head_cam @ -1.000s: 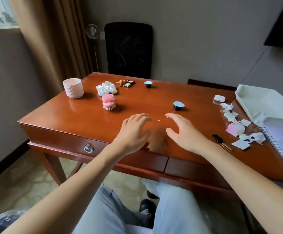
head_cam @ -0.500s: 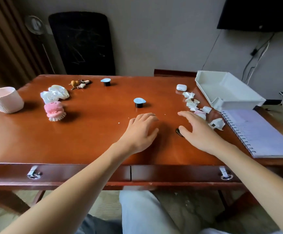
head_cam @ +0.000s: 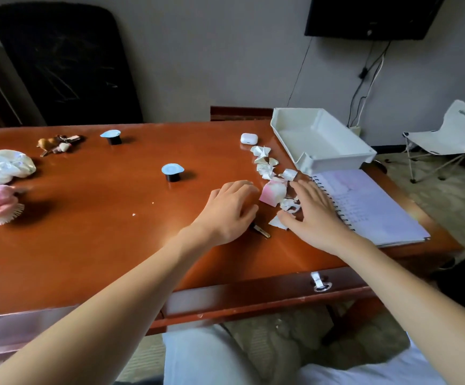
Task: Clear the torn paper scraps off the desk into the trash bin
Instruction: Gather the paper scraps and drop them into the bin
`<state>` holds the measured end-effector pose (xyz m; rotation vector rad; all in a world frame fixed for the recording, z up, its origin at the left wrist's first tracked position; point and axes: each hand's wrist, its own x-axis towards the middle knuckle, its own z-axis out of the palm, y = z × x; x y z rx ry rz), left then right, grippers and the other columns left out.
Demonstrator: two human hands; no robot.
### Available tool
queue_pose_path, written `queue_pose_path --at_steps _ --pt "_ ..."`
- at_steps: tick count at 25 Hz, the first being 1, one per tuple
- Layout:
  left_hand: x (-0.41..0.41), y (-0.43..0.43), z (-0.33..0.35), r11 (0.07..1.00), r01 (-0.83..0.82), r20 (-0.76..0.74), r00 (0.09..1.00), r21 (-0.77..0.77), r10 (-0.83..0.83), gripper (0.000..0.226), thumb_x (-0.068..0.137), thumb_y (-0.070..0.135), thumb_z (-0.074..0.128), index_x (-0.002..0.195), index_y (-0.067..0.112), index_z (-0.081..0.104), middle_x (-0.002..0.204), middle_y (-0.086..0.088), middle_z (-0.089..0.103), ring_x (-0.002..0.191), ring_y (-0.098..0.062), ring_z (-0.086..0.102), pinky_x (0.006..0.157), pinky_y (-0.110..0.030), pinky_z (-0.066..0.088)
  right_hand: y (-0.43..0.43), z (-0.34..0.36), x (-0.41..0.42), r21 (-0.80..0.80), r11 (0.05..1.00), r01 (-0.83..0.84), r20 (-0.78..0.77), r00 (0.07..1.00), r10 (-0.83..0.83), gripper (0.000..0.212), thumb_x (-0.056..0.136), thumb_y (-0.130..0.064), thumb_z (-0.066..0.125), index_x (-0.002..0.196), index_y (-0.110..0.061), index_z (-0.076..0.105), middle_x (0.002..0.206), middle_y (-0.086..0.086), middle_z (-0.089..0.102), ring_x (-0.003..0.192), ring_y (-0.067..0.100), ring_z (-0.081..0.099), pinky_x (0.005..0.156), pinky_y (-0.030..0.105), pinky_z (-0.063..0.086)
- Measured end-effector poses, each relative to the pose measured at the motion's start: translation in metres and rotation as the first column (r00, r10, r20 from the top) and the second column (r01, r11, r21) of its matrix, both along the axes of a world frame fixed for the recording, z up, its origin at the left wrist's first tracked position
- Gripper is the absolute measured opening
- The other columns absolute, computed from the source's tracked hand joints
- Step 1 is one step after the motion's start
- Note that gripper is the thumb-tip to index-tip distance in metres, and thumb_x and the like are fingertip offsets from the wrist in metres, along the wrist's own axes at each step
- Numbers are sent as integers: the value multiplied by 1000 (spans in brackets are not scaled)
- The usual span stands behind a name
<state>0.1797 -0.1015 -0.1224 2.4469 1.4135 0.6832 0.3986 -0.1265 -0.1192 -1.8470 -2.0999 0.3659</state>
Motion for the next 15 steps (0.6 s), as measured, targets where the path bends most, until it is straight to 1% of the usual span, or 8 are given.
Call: queue_pose_path --at_steps 3,5,7,9,11,12,13,15 --pt "17 12 2 1000 30 -19 999 -9 -30 38 99 31 46 136 24 50 147 6 43 138 -19 34 108 -40 29 6 -8 3 -33 999 31 12 999 -30 86 89 -66 46 155 -29 5 164 -7 3 150 13 -5 120 40 0" --pt "25 21 3 999 42 -37 998 -16 -43 39 100 26 43 139 23 48 149 5 42 140 -20 33 109 -42 29 9 -13 5 -21 999 43 31 999 -43 89 87 -69 45 155 -27 6 163 -4 10 150 15 2 119 41 3" --pt "30 31 4 999 48 -46 998 -23 -49 43 99 15 40 141 22 45 151 5 41 141 -21 31 109 -40 27 10 -16 4 35 998 46 30 998 -47 84 90 -64 47 154 -28 6 159 -1 19 147 18 10 118 41 8" --pt "33 46 5 999 51 -62 997 -16 -52 52 96 4 36 144 22 41 154 4 36 143 -22 28 109 -38 26 13 -16 4 97 995 29 28 999 -32 81 93 -56 48 154 -35 0 155 -1 24 143 23 18 116 44 13" --pt "35 63 7 998 58 -83 995 -10 -59 62 92 -4 35 147 25 39 158 4 31 145 -22 24 112 -38 24 17 -16 5 144 989 -25 73 997 15 77 94 -51 45 153 -43 -4 150 -3 26 137 22 25 113 44 19" --pt "35 70 8 998 66 -98 993 -11 -67 67 89 -6 35 147 28 39 160 4 28 146 -22 21 114 -39 22 20 -16 6 159 986 -59 95 994 44 74 95 -48 44 153 -45 -2 148 -6 27 133 19 28 111 42 21" --pt "36 78 8 996 83 -119 989 -13 -84 72 87 -8 35 147 30 38 161 5 25 147 -21 18 115 -39 20 21 -16 6 174 981 -84 104 992 67 69 96 -46 44 153 -46 5 145 -8 28 128 16 30 110 39 23" --pt "40 90 7 991 133 -170 976 -20 -134 74 85 -9 36 148 31 39 163 6 20 149 -19 12 116 -40 15 21 -19 5 228 967 -112 99 991 91 55 96 -41 47 148 -44 29 137 -11 36 119 12 35 106 35 29"
